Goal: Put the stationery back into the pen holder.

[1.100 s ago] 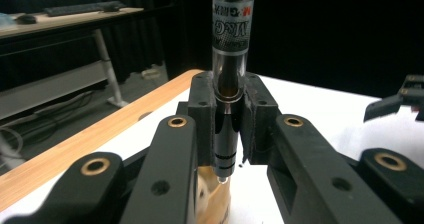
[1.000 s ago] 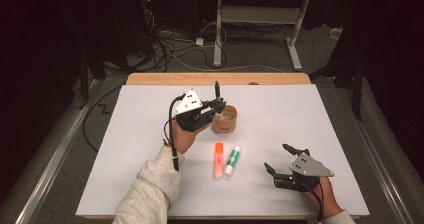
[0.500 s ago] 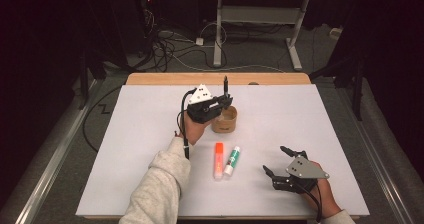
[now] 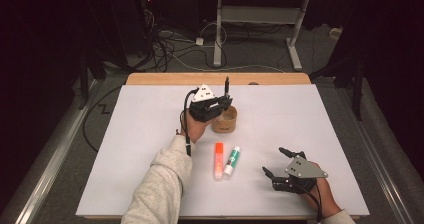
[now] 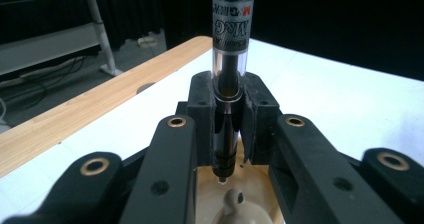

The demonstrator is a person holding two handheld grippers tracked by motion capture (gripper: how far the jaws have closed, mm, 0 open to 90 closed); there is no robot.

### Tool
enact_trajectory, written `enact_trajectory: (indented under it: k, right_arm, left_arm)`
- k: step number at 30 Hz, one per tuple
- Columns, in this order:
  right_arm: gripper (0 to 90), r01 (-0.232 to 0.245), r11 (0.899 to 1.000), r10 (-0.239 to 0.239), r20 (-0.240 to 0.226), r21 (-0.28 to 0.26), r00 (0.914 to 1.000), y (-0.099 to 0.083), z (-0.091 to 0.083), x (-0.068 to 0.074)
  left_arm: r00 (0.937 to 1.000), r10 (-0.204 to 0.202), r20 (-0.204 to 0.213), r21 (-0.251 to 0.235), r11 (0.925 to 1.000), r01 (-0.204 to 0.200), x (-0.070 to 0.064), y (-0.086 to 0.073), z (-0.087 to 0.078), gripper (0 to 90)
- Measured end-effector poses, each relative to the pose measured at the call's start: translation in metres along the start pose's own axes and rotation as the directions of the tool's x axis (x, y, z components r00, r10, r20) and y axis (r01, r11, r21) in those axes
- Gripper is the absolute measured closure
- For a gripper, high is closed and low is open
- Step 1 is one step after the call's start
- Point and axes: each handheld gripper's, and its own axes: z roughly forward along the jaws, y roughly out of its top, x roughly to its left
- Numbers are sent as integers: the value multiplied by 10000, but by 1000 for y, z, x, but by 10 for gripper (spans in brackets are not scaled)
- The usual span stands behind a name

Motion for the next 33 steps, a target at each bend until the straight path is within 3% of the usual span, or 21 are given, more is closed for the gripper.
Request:
enact_trajectory:
  k: [4,11,14,16,18,26,33]
  right_arm:
    - [203,-89,9999,89,-80,50,9999,-1,1,-2]
    - [208,-206,9998,206,-202,49,9996,-1,1,-2]
    - [208,-200,9998,200,-227,2,9995,-1,0,-2]
    - [208,-240,9997,239,-241,-27,9994,-1,0,-2]
    - [208,-326,9994,323,-294,-112,9990,0,-1,-3]
    - [208,-471,9986,465,-255,-232,9986,1,-3,-5]
    - [208,-451,9986,444,-255,-272,9987,2,-4,-5]
  left_arm:
    - [10000,-38,78,59,10000,37,0,-1,1,741]
    - [9998,-90,-154,52,9999,91,1,-1,1,671]
    - [9998,-83,-176,-65,9999,82,1,0,-1,577]
    - [9996,-54,-294,-129,9999,51,1,1,-4,556]
    - [9987,-99,-507,-200,9998,89,0,3,-6,481]
    - [9943,213,-1046,-231,9994,-239,-9,11,-16,320]
    - [9904,473,-1300,-232,9984,-507,-16,14,-27,266]
